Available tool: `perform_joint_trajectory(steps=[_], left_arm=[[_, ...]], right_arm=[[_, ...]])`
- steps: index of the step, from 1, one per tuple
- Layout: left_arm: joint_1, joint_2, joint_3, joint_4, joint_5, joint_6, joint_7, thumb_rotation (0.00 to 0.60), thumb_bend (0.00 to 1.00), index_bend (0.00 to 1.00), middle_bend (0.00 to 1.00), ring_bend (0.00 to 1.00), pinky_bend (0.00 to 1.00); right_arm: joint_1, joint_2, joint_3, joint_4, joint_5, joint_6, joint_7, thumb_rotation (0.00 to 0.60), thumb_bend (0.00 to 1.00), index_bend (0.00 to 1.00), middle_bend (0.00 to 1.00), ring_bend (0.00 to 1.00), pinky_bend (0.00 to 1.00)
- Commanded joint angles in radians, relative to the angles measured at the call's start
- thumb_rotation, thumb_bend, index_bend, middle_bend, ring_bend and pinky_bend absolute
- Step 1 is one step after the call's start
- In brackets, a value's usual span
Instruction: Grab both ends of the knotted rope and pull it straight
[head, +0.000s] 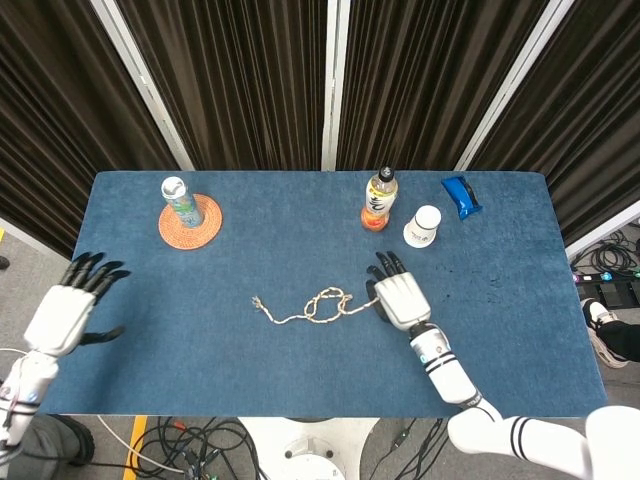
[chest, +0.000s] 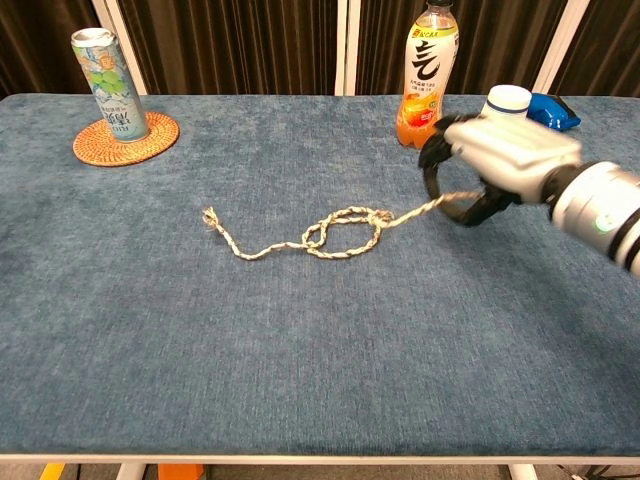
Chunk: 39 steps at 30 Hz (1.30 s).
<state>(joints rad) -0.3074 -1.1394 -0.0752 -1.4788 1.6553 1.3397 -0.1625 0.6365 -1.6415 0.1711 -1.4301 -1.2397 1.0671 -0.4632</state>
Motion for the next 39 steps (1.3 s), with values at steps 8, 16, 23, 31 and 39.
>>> perform_joint_trajectory(steps=[8,16,23,31,39], left_arm=[[-0.303,-0.148,-0.036,-0.010,-0.003,-0.372,-0.058,0.600,0.16,0.41,0.18,0.04,0.02],[-0.392,-0.289,-0.033,0.048,-0.059,-0.482,0.078,0.600,0.18,0.45,0.18,0.04,0.02],[-0.435,-0.388,-0.025,0.097,-0.094,-0.514,0.176,0.600,0.19,0.46,0.18,0.04,0.02],[-0.469,-0.471,-0.033,0.169,-0.149,-0.534,0.258,0.600,0.25,0.47,0.18,0.04,0.02],[-0.479,-0.512,-0.023,0.199,-0.193,-0.540,0.298,0.600,0.32,0.48,0.18,0.04,0.02]], right_arm=[[-0.038,0.105,0.047,-0.165,0.085,0.095,-0.109,0.600,0.42,0.61,0.25,0.00,0.00],[-0.037,0.109,0.046,-0.163,0.120,0.093,-0.115,0.600,0.43,0.61,0.25,0.00,0.00],[-0.030,0.104,0.042,-0.141,0.134,0.080,-0.098,0.600,0.43,0.61,0.25,0.00,0.00],[-0.030,0.102,0.036,-0.119,0.141,0.075,-0.076,0.600,0.43,0.61,0.25,0.00,0.00],[-0.030,0.104,0.032,-0.107,0.139,0.073,-0.055,0.600,0.44,0.61,0.25,0.00,0.00]])
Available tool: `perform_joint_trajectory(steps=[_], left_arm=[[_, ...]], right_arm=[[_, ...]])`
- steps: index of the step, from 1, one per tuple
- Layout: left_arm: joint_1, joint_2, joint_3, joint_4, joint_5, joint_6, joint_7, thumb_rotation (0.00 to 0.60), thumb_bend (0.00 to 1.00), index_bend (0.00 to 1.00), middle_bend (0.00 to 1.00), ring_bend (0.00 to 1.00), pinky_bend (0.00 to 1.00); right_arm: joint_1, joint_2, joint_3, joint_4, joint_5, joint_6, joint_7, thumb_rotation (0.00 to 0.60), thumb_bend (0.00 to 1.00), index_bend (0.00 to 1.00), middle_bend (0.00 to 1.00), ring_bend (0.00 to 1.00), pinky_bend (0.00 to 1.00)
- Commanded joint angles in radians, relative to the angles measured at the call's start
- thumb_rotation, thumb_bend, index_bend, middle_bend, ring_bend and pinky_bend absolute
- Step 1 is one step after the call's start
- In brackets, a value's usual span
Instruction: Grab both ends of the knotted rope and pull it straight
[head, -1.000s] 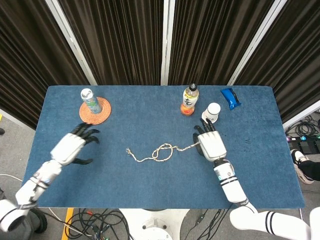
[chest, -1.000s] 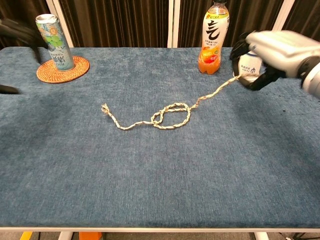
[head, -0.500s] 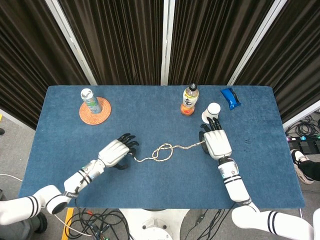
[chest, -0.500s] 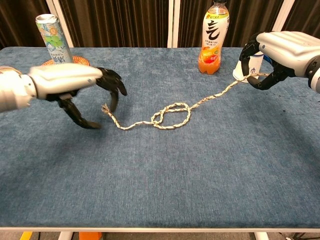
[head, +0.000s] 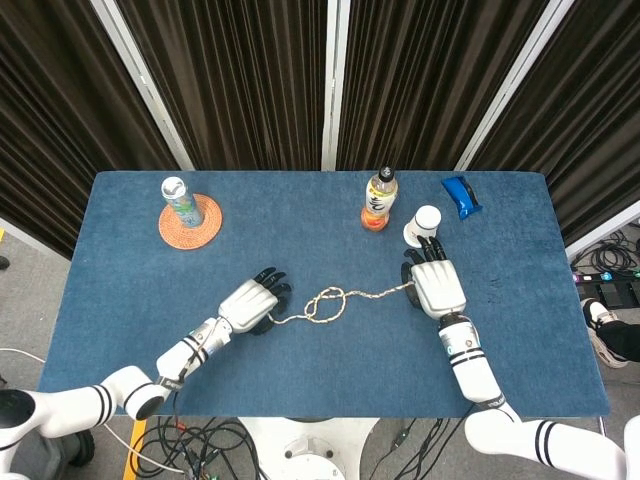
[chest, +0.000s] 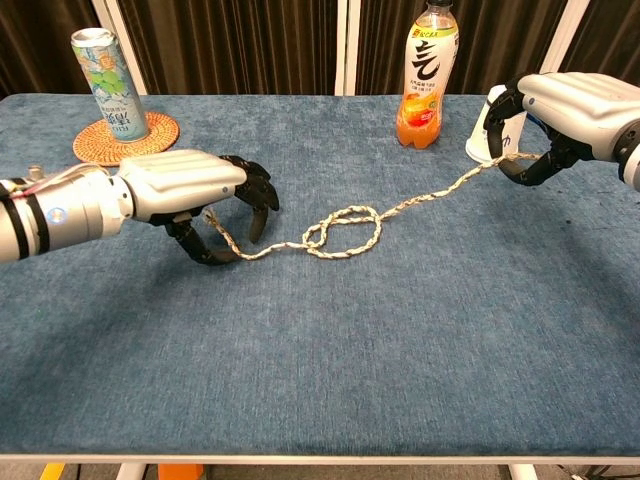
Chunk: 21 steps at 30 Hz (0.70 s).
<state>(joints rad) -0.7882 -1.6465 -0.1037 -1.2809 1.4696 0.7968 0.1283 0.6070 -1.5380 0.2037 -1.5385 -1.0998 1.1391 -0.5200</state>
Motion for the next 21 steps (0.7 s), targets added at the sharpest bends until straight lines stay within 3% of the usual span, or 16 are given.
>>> perform_joint_trajectory(steps=[1,21], left_arm=[[0.003,-0.007,0.008,0.000,-0.010,0.006,0.011,0.600,0.32,0.48,0.18,0.04,0.02],[-0.004,-0.038,0.023,0.055,-0.056,0.017,0.010,0.600,0.37,0.55,0.19,0.04,0.02]], right_arm=[[0.000,0.001,-0.001,0.002,-0.001,0.001,0.004,0.600,0.44,0.61,0.25,0.00,0.00],[-0.002,0.002,-0.008,0.012,0.001,0.002,0.021,0.600,0.45,0.61,0.25,0.00,0.00]])
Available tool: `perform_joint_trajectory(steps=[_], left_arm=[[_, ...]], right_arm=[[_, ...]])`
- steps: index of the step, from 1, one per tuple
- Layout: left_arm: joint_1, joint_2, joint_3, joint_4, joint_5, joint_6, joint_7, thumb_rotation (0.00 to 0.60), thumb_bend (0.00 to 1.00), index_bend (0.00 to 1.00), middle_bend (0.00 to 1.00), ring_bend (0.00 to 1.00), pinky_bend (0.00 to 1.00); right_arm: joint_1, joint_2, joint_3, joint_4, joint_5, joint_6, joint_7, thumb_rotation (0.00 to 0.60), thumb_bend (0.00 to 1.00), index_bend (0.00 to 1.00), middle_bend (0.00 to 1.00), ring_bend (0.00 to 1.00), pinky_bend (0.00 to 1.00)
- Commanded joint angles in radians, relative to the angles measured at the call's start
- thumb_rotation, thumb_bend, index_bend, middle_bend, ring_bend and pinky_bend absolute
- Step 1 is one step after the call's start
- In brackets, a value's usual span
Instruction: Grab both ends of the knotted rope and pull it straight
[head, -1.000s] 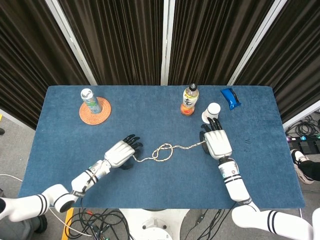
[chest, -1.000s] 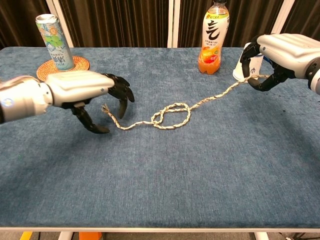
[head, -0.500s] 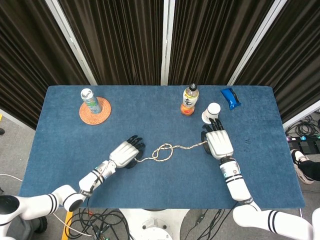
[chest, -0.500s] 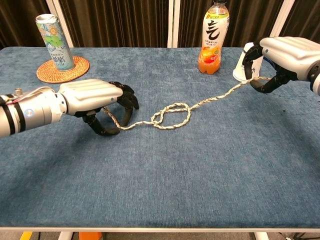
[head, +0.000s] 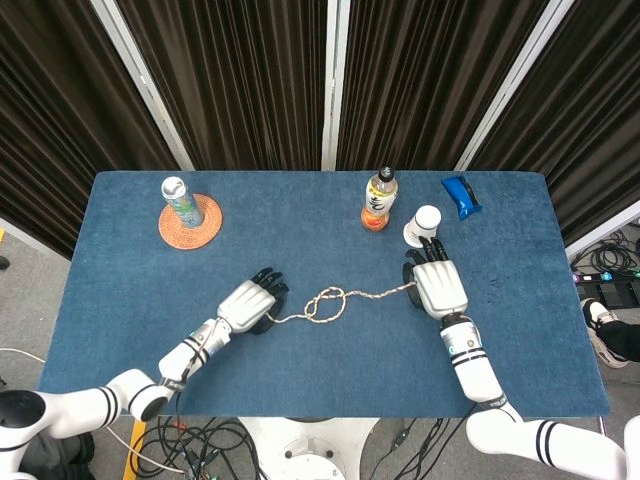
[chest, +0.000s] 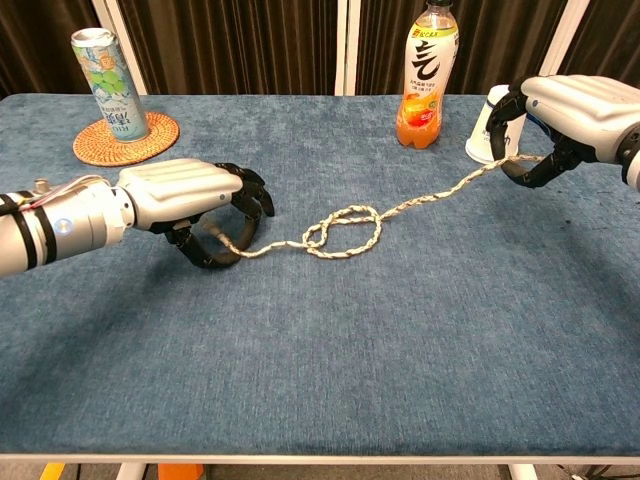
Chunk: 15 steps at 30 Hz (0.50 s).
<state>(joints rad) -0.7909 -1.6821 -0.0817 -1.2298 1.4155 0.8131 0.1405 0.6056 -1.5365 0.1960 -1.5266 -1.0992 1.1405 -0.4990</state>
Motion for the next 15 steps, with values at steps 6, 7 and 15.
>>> perform_joint_trajectory(steps=[6,7,15], left_arm=[[0.003,0.000,0.008,0.013,-0.002,0.013,-0.017,0.600,0.40,0.59,0.19,0.04,0.02],[0.005,0.002,0.010,0.012,-0.001,0.016,-0.020,0.600,0.40,0.59,0.19,0.04,0.02],[0.062,0.092,0.027,-0.032,0.013,0.101,-0.083,0.600,0.41,0.59,0.19,0.04,0.02]], right_arm=[[-0.008,0.008,0.001,-0.002,0.006,0.008,0.007,0.600,0.47,0.61,0.25,0.00,0.00],[-0.009,0.011,0.001,-0.004,0.006,0.010,0.009,0.600,0.47,0.61,0.25,0.00,0.00],[-0.048,0.071,-0.007,-0.034,-0.029,0.056,0.050,0.600,0.47,0.62,0.25,0.00,0.00]])
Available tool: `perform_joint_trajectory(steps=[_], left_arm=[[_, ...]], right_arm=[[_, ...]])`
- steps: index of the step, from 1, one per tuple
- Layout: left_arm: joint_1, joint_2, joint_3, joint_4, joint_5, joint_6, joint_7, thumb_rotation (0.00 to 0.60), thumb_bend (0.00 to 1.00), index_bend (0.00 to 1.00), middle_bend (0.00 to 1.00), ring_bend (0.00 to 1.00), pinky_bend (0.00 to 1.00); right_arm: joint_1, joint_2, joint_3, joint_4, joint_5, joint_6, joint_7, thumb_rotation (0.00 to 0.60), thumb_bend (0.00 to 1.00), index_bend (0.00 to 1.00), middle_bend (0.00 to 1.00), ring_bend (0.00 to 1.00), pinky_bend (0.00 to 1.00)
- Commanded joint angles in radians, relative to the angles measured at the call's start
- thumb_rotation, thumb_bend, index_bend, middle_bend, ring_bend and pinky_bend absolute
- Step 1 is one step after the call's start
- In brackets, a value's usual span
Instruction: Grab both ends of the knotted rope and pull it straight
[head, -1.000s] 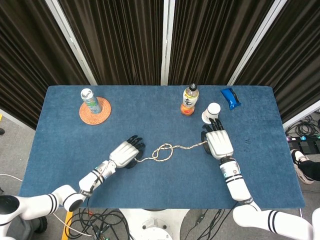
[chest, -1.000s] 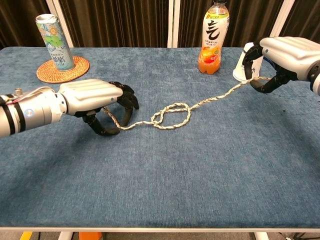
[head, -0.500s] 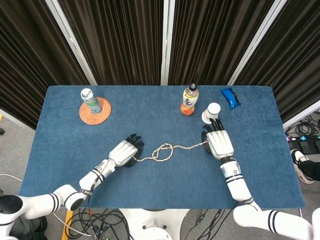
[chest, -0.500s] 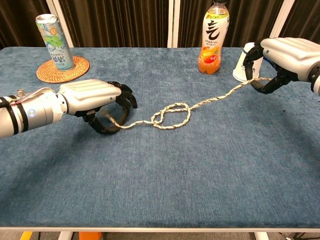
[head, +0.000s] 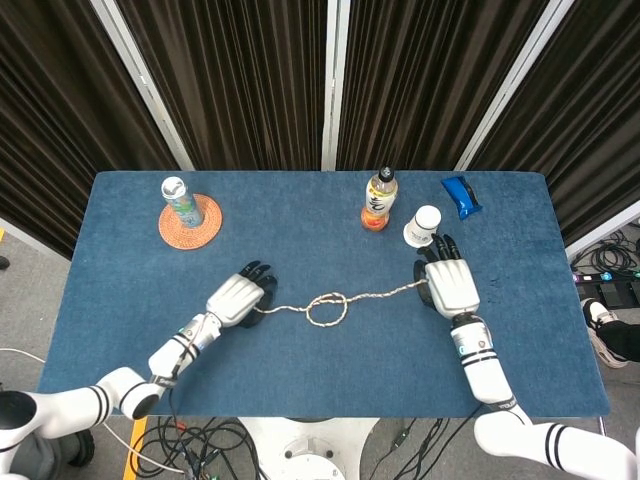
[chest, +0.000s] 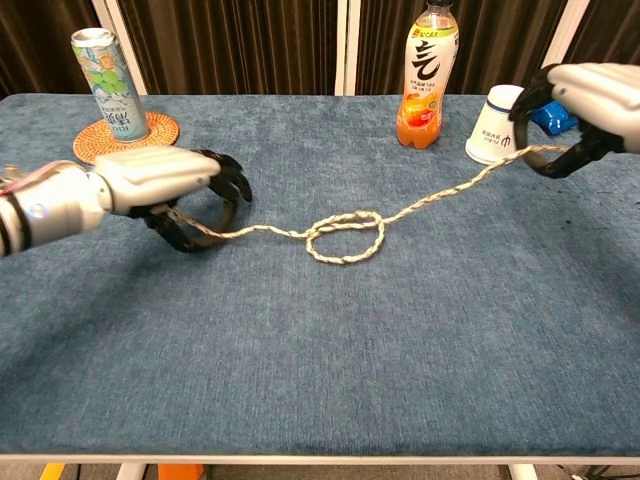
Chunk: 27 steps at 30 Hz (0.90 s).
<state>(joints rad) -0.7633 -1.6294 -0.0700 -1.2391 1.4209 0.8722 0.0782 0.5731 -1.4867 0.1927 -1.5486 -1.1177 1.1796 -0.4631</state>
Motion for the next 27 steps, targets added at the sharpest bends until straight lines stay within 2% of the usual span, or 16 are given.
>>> perform_joint_trajectory(steps=[1,6,14,19,27], left_arm=[[0.047,0.053,0.020,-0.028,0.009,0.056,-0.027,0.600,0.41,0.60,0.19,0.04,0.02],[0.114,0.120,0.050,-0.031,0.013,0.125,-0.077,0.600,0.41,0.59,0.19,0.04,0.02],[0.192,0.169,0.078,-0.016,0.021,0.200,-0.119,0.600,0.41,0.59,0.19,0.04,0.02],[0.201,0.166,0.084,0.001,0.027,0.195,-0.124,0.600,0.41,0.59,0.19,0.04,0.02],[0.197,0.131,0.087,0.056,0.036,0.165,-0.120,0.600,0.41,0.59,0.19,0.04,0.02]], right_arm=[[-0.024,0.032,-0.006,-0.017,-0.015,0.025,0.023,0.600,0.47,0.62,0.25,0.00,0.00],[-0.080,0.092,-0.025,-0.035,-0.027,0.062,0.074,0.600,0.48,0.63,0.26,0.00,0.00],[-0.159,0.142,-0.039,-0.014,-0.018,0.103,0.160,0.600,0.48,0.63,0.25,0.00,0.00],[-0.185,0.141,-0.042,0.022,-0.005,0.094,0.203,0.600,0.48,0.63,0.25,0.00,0.00],[-0.190,0.088,-0.048,0.114,0.002,0.045,0.244,0.600,0.48,0.63,0.25,0.00,0.00]])
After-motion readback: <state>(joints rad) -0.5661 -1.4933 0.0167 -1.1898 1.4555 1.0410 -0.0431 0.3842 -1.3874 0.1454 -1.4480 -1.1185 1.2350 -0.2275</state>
